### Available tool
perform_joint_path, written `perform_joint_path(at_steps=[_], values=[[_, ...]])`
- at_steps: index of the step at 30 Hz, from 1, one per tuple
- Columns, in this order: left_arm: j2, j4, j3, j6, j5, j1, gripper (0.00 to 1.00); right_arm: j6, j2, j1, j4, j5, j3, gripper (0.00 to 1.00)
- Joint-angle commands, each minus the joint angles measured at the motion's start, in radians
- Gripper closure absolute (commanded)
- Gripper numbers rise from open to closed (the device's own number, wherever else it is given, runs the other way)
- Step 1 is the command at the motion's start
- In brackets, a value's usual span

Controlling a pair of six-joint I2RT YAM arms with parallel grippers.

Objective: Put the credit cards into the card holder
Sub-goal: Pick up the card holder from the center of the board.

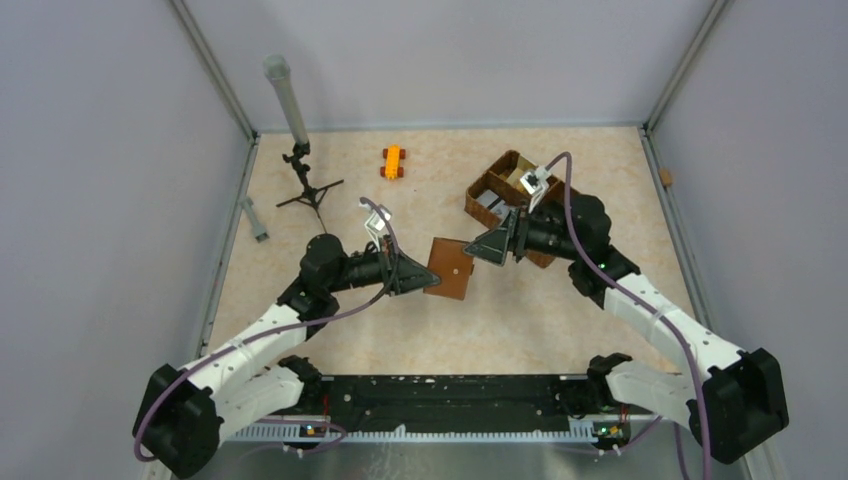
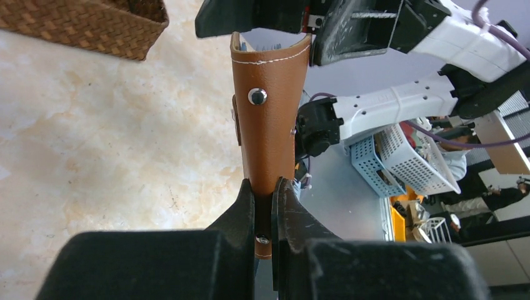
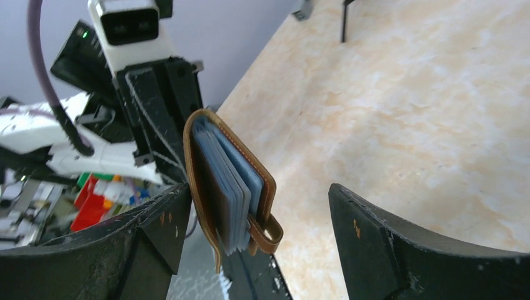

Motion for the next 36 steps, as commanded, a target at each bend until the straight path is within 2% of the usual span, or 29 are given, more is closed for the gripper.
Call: perform_joint_path(at_steps=[1, 5, 8, 10, 12, 13, 14, 17, 20, 22, 23, 24, 26, 28, 30, 31, 34, 36], values=[[-0.057, -0.036, 0.062, 0.046, 0.055, 0.003, 1.00, 0.000, -0.012, 0.011, 0.099, -0.201, 0.043, 0.18], [-0.061, -0.013, 0.066, 0.017, 0.067, 0.003, 1.00, -0.002, 0.010, 0.063, 0.139, -0.204, 0.047, 0.18], [-0.051, 0.002, 0.070, 0.006, 0.096, 0.004, 1.00, 0.026, 0.044, 0.085, 0.205, -0.195, 0.046, 0.26], [-0.046, 0.010, 0.071, -0.004, 0.112, 0.004, 1.00, 0.073, 0.069, 0.092, 0.290, -0.197, 0.039, 0.46], [-0.044, 0.017, 0.067, -0.010, 0.119, 0.004, 1.00, 0.097, 0.088, 0.095, 0.324, -0.187, 0.044, 0.75], [-0.045, 0.017, 0.067, -0.013, 0.117, 0.004, 0.95, 0.101, 0.096, 0.096, 0.329, -0.181, 0.047, 0.89], [-0.043, 0.017, 0.067, -0.015, 0.116, 0.003, 0.87, 0.103, 0.100, 0.097, 0.330, -0.174, 0.047, 1.00], [-0.031, 0.010, 0.068, -0.018, 0.110, 0.004, 0.56, 0.106, 0.112, 0.105, 0.336, -0.161, 0.041, 1.00], [-0.005, 0.008, 0.076, -0.019, 0.120, 0.003, 0.46, 0.108, 0.121, 0.115, 0.342, -0.151, 0.039, 1.00], [0.012, 0.009, 0.081, -0.020, 0.123, 0.004, 0.44, 0.107, 0.124, 0.120, 0.345, -0.142, 0.039, 1.00], [0.020, 0.011, 0.083, -0.021, 0.124, 0.003, 0.46, 0.108, 0.125, 0.122, 0.350, -0.140, 0.040, 1.00], [0.025, 0.014, 0.086, -0.023, 0.125, 0.004, 0.54, 0.108, 0.129, 0.122, 0.349, -0.138, 0.041, 1.00], [0.029, 0.017, 0.086, -0.026, 0.117, 0.004, 0.77, 0.092, 0.134, 0.122, 0.320, -0.134, 0.054, 1.00], [0.025, 0.043, 0.076, -0.045, 0.101, 0.004, 0.97, 0.050, 0.127, 0.120, 0.246, -0.115, 0.070, 0.76], [0.017, 0.070, 0.064, -0.072, 0.105, 0.018, 1.00, 0.002, 0.098, 0.105, 0.169, -0.102, 0.077, 0.49], [0.014, 0.086, 0.060, -0.088, 0.120, 0.032, 1.00, -0.021, 0.083, 0.082, 0.134, -0.110, 0.076, 0.44], [0.005, 0.113, 0.060, -0.129, 0.193, 0.089, 1.00, -0.057, 0.040, 0.038, 0.088, -0.180, 0.066, 0.42], [-0.003, 0.115, 0.071, -0.152, 0.261, 0.124, 1.00, -0.097, 0.024, 0.037, 0.051, -0.238, 0.068, 0.46]])
